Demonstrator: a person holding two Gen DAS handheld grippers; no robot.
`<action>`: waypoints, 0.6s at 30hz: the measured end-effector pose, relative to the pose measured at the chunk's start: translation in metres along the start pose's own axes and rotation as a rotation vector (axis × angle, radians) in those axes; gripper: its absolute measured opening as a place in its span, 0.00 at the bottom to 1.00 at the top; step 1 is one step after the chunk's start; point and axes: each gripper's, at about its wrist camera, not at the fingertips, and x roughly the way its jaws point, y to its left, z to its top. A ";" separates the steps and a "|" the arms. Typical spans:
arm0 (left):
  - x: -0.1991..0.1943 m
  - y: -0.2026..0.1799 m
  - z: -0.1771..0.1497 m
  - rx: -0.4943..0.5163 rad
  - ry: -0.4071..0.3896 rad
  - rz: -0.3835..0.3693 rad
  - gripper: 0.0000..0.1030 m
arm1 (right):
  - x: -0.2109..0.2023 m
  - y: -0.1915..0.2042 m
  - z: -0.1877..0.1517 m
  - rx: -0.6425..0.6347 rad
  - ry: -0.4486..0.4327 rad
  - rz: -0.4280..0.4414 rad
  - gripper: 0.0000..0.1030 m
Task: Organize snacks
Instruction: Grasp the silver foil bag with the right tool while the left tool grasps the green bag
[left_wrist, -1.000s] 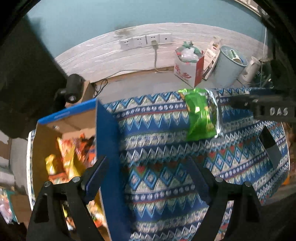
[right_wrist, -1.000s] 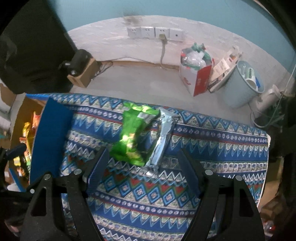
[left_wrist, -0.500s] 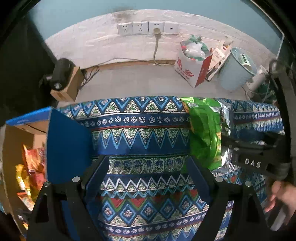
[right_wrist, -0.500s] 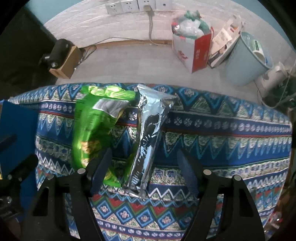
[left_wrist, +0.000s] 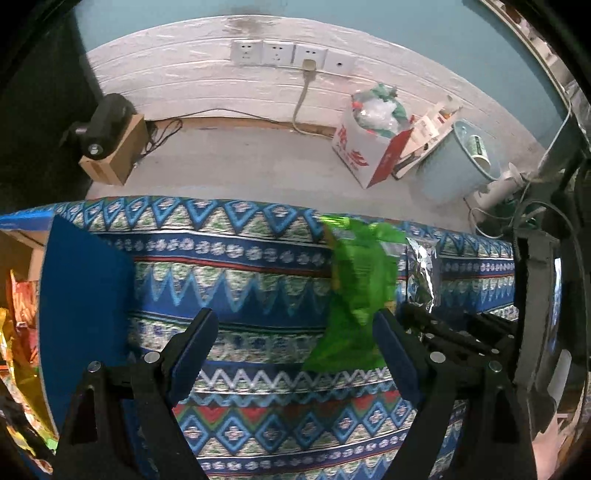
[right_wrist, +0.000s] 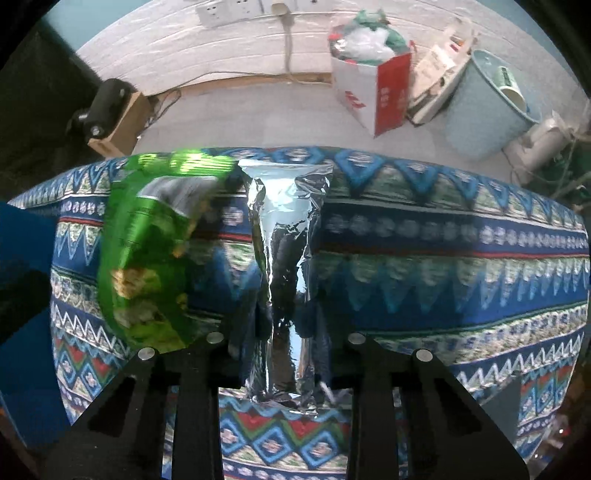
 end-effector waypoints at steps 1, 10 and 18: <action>0.001 -0.003 0.001 0.005 0.001 0.000 0.84 | -0.002 -0.003 0.001 -0.007 -0.004 -0.010 0.26; 0.040 -0.039 -0.001 0.065 0.068 0.037 0.84 | -0.022 -0.023 -0.008 -0.096 -0.046 -0.100 0.26; 0.061 -0.044 -0.007 0.033 0.066 0.063 0.78 | -0.021 -0.028 -0.014 -0.103 -0.048 -0.061 0.26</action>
